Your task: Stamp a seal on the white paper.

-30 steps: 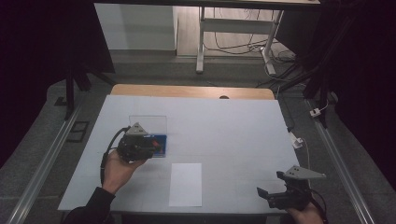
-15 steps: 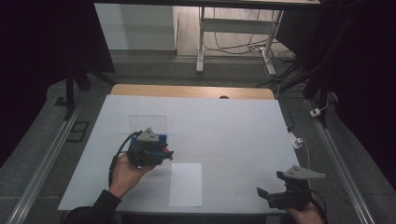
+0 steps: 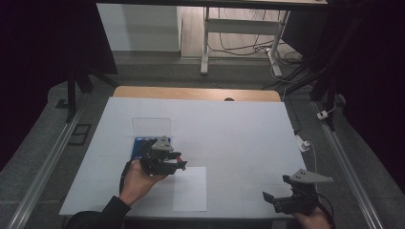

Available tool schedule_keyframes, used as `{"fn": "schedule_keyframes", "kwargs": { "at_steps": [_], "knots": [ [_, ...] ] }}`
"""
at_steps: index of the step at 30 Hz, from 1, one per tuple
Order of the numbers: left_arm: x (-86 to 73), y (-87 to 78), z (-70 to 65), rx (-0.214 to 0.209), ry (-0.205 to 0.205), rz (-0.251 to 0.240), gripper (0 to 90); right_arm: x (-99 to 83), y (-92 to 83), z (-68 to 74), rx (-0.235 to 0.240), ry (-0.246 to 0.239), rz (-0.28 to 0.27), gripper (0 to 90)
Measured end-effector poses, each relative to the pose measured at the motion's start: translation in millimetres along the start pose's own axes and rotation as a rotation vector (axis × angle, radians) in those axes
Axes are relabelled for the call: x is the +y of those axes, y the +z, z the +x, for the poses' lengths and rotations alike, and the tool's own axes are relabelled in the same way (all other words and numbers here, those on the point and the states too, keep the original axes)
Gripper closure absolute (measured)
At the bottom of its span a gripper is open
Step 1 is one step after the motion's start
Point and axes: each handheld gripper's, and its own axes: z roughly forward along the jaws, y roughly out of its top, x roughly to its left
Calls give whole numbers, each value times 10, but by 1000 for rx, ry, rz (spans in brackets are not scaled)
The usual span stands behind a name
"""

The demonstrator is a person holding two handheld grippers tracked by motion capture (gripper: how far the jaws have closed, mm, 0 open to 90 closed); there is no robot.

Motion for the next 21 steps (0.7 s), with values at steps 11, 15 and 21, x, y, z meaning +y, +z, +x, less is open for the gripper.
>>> {"fn": "schedule_keyframes", "kwargs": {
  "at_steps": [11,15,21],
  "knots": [
    [11,157,-128,-25,37,30,584,0,0,1,2,0,0,6],
    [-1,200,-146,-30,49,45,584,-1,0,0,1,0,-1,6],
    [-23,258,-174,-36,54,60,583,0,-1,1,-1,1,1,6]
  ]
}}
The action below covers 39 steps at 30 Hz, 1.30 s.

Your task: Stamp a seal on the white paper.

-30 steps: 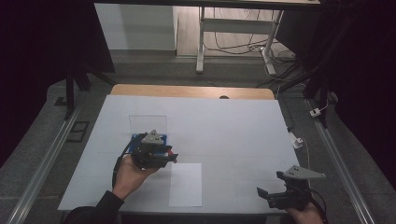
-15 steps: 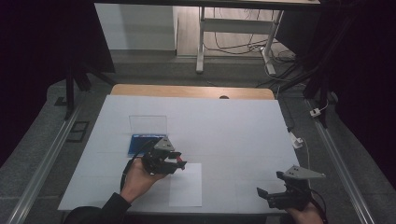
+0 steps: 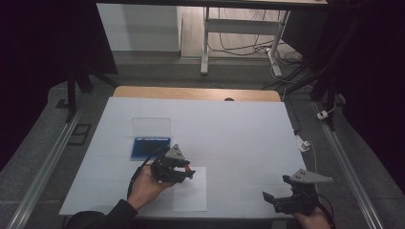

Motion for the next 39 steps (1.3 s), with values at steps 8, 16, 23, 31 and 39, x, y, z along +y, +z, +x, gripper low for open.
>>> {"fn": "schedule_keyframes", "kwargs": {
  "at_steps": [8,16,23,31,39],
  "knots": [
    [-30,90,-45,-6,12,28,584,0,1,0,1,0,-1,8],
    [-54,179,-89,-12,23,56,584,-1,0,0,2,0,-2,7],
    [-74,225,-95,-7,28,76,584,-1,-1,0,2,0,-2,7],
    [-92,259,-87,-3,25,94,584,-1,-2,1,1,-1,-2,8],
    [-112,271,-135,22,30,88,586,0,-1,2,1,-3,-1,7]
  ]
}}
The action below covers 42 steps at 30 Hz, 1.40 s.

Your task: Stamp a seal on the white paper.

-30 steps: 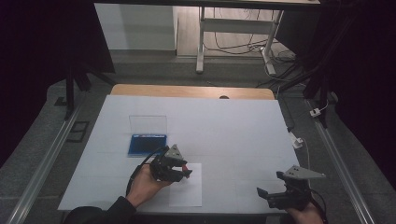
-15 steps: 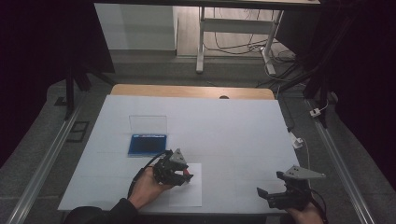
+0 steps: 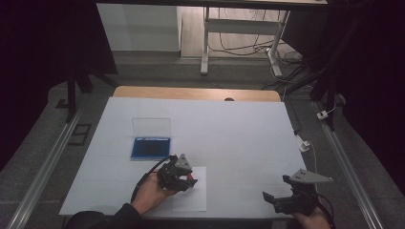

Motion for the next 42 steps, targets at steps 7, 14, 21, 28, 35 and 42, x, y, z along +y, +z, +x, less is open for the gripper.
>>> {"fn": "schedule_keyframes", "kwargs": {
  "at_steps": [7,14,21,28,35,42],
  "knots": [
    [-41,3,-59,35,10,-20,587,1,2,1,0,1,1,7],
    [-47,7,-131,78,33,-21,588,3,1,2,-1,-3,6,8],
    [-80,1,-30,17,-21,-40,588,2,2,1,1,-2,5,8],
    [-96,2,6,-9,-45,-50,587,2,1,2,-1,-5,6,8],
    [-63,8,-78,44,-7,-26,588,3,5,4,1,-6,8,8],
    [-76,9,-25,9,-39,-38,588,3,6,4,2,-7,9,9]
  ]
}}
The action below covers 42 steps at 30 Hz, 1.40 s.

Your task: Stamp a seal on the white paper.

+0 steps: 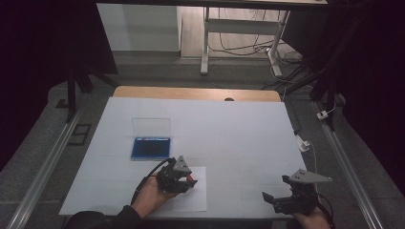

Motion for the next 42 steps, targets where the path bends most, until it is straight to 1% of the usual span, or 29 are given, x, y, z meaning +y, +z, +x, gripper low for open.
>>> {"fn": "schedule_keyframes", "kwargs": {
  "at_steps": [3,4,8,11,18,20,22,26,35,42],
  "knots": [
    [-14,0,39,-23,-20,-9,586,-1,0,0,0,-1,0,9],
    [-17,0,40,-23,-18,-11,586,-1,0,1,0,-1,-1,9],
    [-8,3,-11,6,10,-7,586,-1,2,4,1,1,-3,10],
    [10,0,0,0,24,5,585,0,-1,0,0,-1,-1,10],
    [46,-10,41,-21,8,18,584,0,1,-1,2,-1,0,10],
    [45,-15,60,-36,-5,11,584,-1,0,-2,2,-2,-1,10],
    [47,-37,75,-46,-16,-8,584,-1,-1,-1,3,-2,-1,10],
    [71,-104,81,-39,-9,-35,584,-1,-1,-1,3,-2,-1,10],
    [89,-215,135,-27,-7,-72,584,0,0,-1,2,-2,-1,10],
    [96,-270,170,-3,-5,-76,584,-1,-3,-1,2,-1,-3,10]
  ]
}}
